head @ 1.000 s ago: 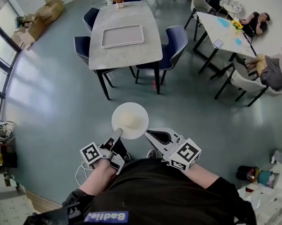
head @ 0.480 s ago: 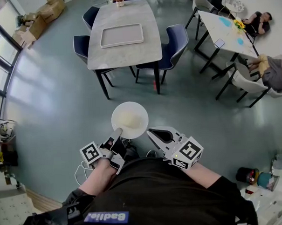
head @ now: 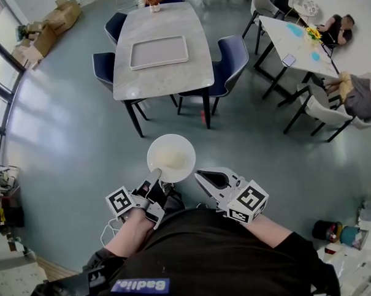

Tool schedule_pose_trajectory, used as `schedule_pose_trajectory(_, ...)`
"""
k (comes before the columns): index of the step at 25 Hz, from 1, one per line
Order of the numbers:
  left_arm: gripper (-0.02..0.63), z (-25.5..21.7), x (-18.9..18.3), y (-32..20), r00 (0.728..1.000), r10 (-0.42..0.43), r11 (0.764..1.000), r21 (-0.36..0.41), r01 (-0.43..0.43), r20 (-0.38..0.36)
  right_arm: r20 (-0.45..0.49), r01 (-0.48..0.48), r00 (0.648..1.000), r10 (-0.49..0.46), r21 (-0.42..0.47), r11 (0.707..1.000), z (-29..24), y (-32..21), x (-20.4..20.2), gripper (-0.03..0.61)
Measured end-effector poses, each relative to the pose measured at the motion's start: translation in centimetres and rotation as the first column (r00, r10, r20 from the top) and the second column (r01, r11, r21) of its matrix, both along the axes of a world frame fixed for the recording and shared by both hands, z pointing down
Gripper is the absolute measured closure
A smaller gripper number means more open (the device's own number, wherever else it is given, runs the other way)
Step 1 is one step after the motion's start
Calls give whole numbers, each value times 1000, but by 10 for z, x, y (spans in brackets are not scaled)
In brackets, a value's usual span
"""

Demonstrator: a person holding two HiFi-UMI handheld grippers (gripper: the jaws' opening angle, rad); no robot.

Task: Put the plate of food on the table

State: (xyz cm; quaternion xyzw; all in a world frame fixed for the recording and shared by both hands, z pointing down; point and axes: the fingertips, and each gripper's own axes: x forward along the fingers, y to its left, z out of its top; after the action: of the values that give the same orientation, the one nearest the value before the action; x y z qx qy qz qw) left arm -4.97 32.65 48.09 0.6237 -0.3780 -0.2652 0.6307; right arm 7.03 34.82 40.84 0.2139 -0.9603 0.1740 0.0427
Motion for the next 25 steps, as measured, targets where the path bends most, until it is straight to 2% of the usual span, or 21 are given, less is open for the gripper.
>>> schedule_pose_trajectory(17,601,3,-58,-130,997,72,997,-5,-72,-8,-23,-77,997,76,-27,997,5,-122,-65,568)
schedule_pose_trajectory(25,600,8,-72,-161,993,116,993,-2,-116,-8,-48,-103,994,101,-38,994,10,-149,-87,568)
